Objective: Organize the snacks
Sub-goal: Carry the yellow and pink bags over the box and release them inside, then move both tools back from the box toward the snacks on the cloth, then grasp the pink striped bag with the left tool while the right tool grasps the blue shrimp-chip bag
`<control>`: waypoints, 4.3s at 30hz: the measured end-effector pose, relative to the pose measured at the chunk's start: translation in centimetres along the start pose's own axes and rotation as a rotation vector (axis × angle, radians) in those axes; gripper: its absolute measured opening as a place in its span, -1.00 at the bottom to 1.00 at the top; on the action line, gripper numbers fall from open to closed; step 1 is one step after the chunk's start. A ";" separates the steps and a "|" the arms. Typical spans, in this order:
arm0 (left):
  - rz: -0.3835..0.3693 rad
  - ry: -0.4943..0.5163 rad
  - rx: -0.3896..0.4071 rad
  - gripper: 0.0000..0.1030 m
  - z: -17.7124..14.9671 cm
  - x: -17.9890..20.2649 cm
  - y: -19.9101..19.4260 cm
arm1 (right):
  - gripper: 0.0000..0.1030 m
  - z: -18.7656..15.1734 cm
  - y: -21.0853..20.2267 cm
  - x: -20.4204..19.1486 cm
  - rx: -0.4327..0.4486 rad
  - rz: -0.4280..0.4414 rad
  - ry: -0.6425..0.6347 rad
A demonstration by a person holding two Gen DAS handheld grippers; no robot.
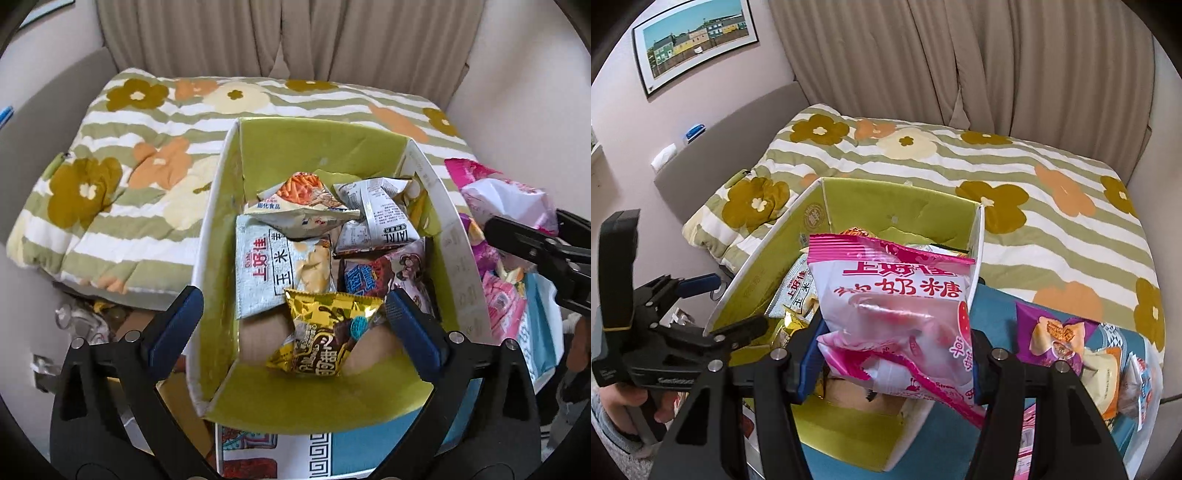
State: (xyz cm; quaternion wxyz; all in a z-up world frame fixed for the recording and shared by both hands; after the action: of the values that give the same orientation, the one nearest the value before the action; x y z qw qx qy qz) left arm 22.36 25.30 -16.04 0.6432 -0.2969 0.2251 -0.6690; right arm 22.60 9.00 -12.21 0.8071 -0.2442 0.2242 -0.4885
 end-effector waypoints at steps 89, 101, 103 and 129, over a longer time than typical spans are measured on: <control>0.045 -0.132 -0.210 0.91 -7.6 33.1 9.2 | 0.99 -11.1 -13.7 31.4 0.005 -0.221 0.128; 0.055 -0.226 -0.334 0.92 -10.1 31.5 13.7 | 0.99 -11.7 -7.8 33.9 -0.085 -0.233 0.146; 0.039 -0.244 -0.349 0.91 -10.4 31.3 14.0 | 0.99 -11.8 -6.9 34.4 -0.102 -0.235 0.145; -0.025 -0.204 -0.370 0.44 -10.3 31.1 14.4 | 0.98 -13.9 0.0 36.5 -0.293 -0.240 0.090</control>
State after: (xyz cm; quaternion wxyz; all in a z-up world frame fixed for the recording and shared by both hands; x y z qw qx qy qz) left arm 25.89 -7.49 -29.93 0.5885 -0.4790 0.2743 -0.5908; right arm 29.71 -26.22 -27.56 0.6880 -0.3619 0.2980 -0.5540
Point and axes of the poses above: each gripper's, at about its wrist camera, not at the fingertips, and y roughly the way its jaws point, x to its right, z to its top, the point moved 3 cm from there along y, roughly the way its jaws point, and after that the axes turned 14 degrees about x, right-handed, at the moved point
